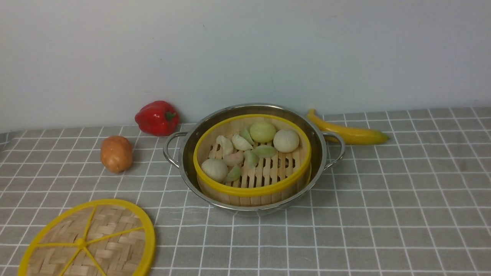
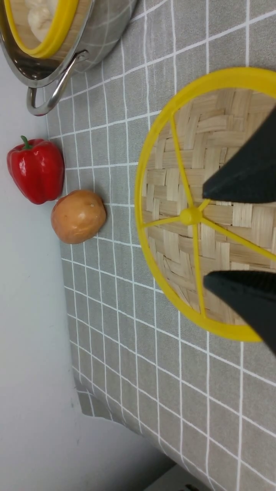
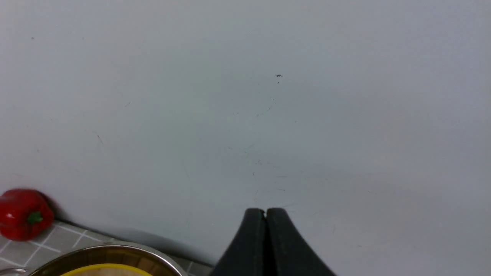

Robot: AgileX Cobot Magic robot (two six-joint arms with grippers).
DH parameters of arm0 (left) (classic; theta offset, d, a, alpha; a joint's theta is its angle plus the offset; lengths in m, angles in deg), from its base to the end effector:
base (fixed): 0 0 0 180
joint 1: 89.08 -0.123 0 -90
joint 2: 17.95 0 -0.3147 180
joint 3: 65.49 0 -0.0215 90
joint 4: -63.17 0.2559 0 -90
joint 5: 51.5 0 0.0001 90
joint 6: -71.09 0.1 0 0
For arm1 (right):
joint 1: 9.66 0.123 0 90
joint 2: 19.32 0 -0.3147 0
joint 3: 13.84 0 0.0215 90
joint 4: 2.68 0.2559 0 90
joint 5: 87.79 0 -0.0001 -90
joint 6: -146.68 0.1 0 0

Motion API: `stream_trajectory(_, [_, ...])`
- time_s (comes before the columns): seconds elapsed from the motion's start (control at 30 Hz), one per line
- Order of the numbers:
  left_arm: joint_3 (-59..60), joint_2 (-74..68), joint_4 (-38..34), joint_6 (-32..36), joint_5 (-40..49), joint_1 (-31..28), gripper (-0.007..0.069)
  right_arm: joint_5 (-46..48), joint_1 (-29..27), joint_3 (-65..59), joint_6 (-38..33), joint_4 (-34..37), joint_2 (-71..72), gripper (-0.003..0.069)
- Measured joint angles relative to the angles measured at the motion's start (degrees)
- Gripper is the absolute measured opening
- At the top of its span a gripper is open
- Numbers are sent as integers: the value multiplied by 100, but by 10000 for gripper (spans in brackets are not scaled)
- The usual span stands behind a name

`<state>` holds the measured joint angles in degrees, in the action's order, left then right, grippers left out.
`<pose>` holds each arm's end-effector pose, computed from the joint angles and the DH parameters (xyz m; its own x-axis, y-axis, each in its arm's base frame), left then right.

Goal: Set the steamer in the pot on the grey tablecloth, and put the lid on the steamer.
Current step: 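Grasp the bamboo steamer lid lying on the table by its centre knob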

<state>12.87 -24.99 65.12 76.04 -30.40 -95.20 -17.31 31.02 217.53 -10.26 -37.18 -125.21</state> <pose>0.0365 0.0052 0.1750 -0.2942 0.0870 -0.9518 -0.0842 0.9896 0.1165 0.3035 0.1904 0.5478 -0.4233 -0.1678 -0.8903 -0.1327 0.9836 -0.1223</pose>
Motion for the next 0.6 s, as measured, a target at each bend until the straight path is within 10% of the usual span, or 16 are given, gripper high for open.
stream_trajectory(0.27, [0,0,0,0,0,0,243,-59,-26,-993,-509,218,410,1])
stream_trajectory(0.6, [0,0,0,0,0,0,243,-2377,-776,-6298,357,741,3353,20])
